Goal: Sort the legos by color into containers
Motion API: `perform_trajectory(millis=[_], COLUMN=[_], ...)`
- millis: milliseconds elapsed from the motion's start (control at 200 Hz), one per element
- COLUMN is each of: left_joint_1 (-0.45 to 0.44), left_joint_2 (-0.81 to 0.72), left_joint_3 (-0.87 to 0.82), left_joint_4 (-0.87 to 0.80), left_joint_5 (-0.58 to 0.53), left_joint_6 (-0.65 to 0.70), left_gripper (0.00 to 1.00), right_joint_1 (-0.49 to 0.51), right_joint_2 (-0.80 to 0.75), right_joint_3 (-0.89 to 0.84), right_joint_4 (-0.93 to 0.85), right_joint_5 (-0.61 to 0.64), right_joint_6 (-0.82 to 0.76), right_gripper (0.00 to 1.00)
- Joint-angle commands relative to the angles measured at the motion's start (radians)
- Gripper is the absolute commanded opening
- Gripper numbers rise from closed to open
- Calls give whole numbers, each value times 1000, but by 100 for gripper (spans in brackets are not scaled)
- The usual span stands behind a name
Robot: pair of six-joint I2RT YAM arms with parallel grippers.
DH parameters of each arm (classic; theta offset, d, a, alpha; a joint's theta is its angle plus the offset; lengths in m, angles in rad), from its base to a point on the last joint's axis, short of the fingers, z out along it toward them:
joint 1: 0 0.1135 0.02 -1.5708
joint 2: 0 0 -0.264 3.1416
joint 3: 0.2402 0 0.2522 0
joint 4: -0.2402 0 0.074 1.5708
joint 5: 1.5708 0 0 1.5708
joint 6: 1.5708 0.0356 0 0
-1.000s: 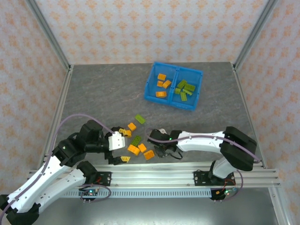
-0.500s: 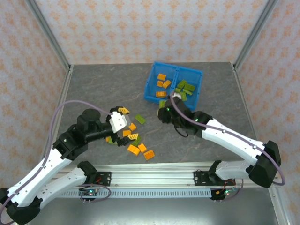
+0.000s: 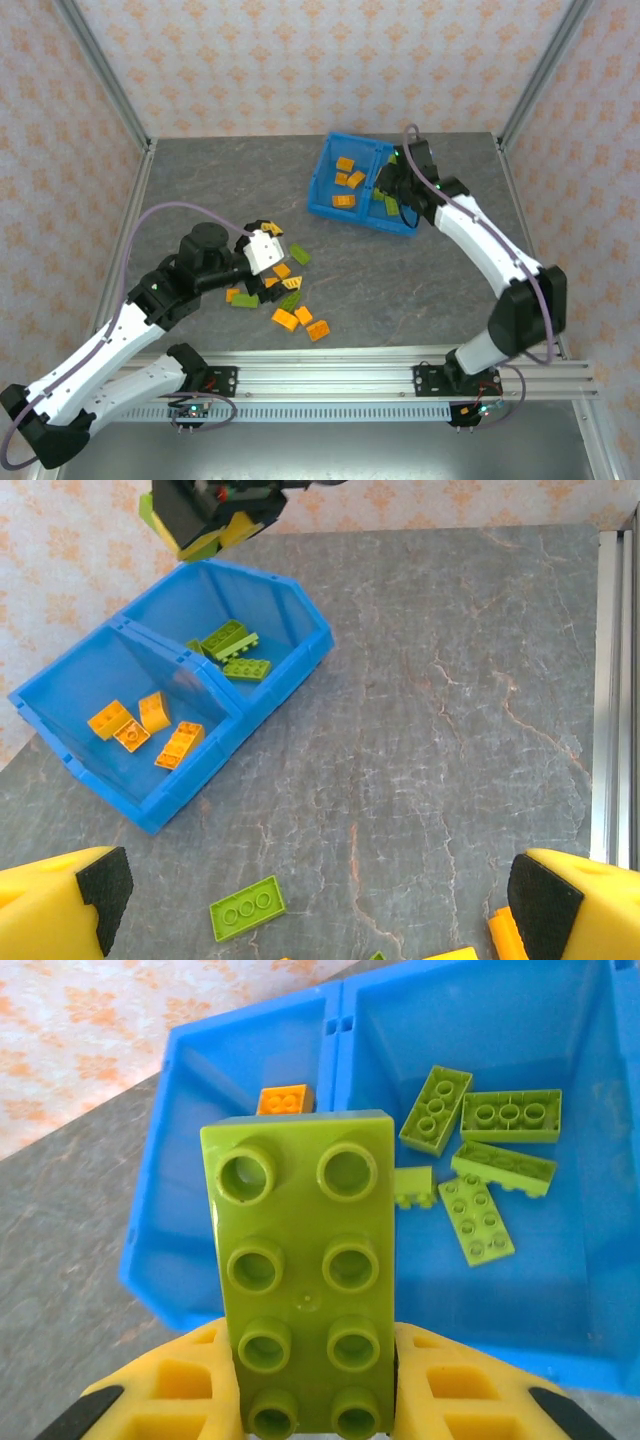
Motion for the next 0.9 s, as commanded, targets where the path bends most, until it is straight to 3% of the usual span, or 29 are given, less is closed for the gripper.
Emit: perform_trajectory(millis=[0, 295, 475, 556, 736, 896], left_joint_1=[1, -1, -1, -1, -1, -1], left_joint_2=[-37, -52, -36, -18, 17, 32], left_joint_3=[-12, -40, -43, -39, -13, -1], left_joint_4=[10, -20, -21, -37, -66, -38], left_joint_5=[-20, 17, 4, -3, -19, -81], left_joint_6=[15, 68, 67, 69, 50, -56], left_gripper=[100, 100, 100, 100, 100, 100], right_joint_1=[-66, -137, -137, -136, -124, -44], right_joint_2=[142, 531, 607, 574, 397, 109], right_joint_3=[130, 515, 632, 626, 500, 188], right_joint_4=[-62, -217, -305, -309, -262, -147], right_joint_5=[13, 46, 55, 63, 65, 39], right_joint_6=[1, 2, 5, 1, -15, -23], right_gripper=[27, 28, 42, 48, 50, 51])
